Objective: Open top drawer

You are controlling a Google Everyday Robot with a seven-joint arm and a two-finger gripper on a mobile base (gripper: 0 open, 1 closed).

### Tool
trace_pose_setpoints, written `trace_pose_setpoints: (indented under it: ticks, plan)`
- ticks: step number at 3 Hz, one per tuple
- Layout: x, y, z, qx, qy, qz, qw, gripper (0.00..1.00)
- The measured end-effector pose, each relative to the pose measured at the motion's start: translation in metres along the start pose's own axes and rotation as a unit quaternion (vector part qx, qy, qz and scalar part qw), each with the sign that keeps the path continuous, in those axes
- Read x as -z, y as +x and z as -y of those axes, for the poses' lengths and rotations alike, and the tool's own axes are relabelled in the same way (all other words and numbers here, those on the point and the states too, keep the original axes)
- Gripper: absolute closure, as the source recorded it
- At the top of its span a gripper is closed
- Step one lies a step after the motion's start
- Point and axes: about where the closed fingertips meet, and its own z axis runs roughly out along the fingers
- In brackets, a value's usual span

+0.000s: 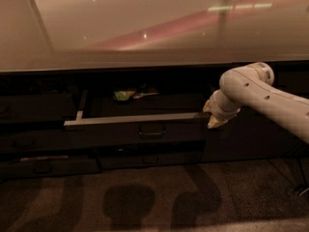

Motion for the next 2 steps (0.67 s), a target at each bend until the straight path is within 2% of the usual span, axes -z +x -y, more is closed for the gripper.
trace_pose_setpoints:
  ticks: [1,2]
  plan:
    - [0.039,-0.01,0.009,0.01,0.035,0.002,0.9993,0.12]
    - [0.081,-0.021,0.016,0.021,0.071,-0.006,0.9972,0.0]
